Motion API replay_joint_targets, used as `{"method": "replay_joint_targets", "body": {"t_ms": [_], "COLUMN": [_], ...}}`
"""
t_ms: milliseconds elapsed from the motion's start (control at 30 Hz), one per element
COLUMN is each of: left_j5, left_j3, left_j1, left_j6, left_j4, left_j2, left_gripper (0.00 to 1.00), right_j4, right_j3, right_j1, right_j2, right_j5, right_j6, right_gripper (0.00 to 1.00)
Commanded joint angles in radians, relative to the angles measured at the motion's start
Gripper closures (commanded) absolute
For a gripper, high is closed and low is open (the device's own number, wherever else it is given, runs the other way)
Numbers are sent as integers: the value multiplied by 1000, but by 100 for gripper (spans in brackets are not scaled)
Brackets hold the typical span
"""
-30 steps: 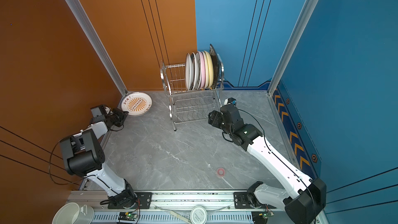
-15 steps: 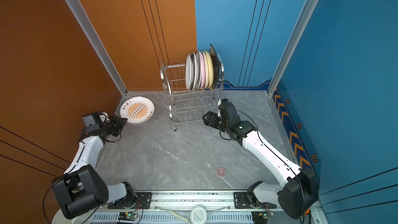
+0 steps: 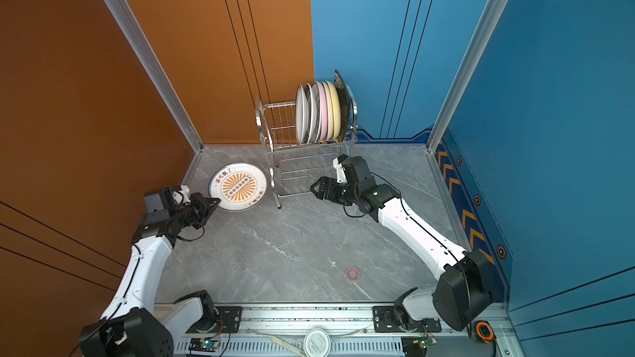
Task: Load the plates into the dish rack
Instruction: 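Tilt the sunburst plate upright with the left gripper while the right gripper approaches, then grasp the sunburst plate's rim with the right gripper and open the left gripper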
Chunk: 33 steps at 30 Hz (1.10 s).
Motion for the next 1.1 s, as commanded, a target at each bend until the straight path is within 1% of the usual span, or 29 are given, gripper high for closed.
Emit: {"method": "replay_joint_targets", "body": {"t_ms": [0, 67, 167, 300, 467, 633, 767, 867, 967, 1033, 1067], "left_j5": [37, 40, 58, 113, 188, 224, 237, 248, 253, 257, 257], "left_j3": [14, 31, 34, 19, 15, 26, 45, 55, 58, 62, 64], "left_j1": [-43, -71, -105, -146, -198, -250, -271, -286, -291, -296, -298], "left_j6": [36, 62, 68, 52, 45, 42, 40, 42, 45, 48, 49], "left_j4": [-75, -137, -178, -185, -184, -185, -186, -185, -185, -184, -185], "left_j2": [-59, -79, -109, -140, -158, -156, -152, -144, -139, -134, -134], "left_gripper": [100, 100, 100, 100, 100, 100, 100, 100, 100, 100, 100], "right_j4": [19, 39, 64, 102, 185, 263, 291, 330, 339, 346, 353], "right_j3": [23, 18, 15, 7, -17, -26, -29, -45, -55, -63, -67], "right_j1": [19, 29, 44, 64, 87, 95, 100, 98, 96, 94, 94], "right_j2": [21, 25, 34, 47, 83, 131, 155, 163, 161, 157, 157], "right_j5": [-64, -87, -116, -153, -227, -296, -338, -377, -400, -418, -426], "right_j6": [-28, -20, -9, 10, 58, 118, 141, 172, 182, 189, 194], "right_gripper": [19, 18, 18, 18, 18, 19, 21, 26, 33, 40, 41]}}
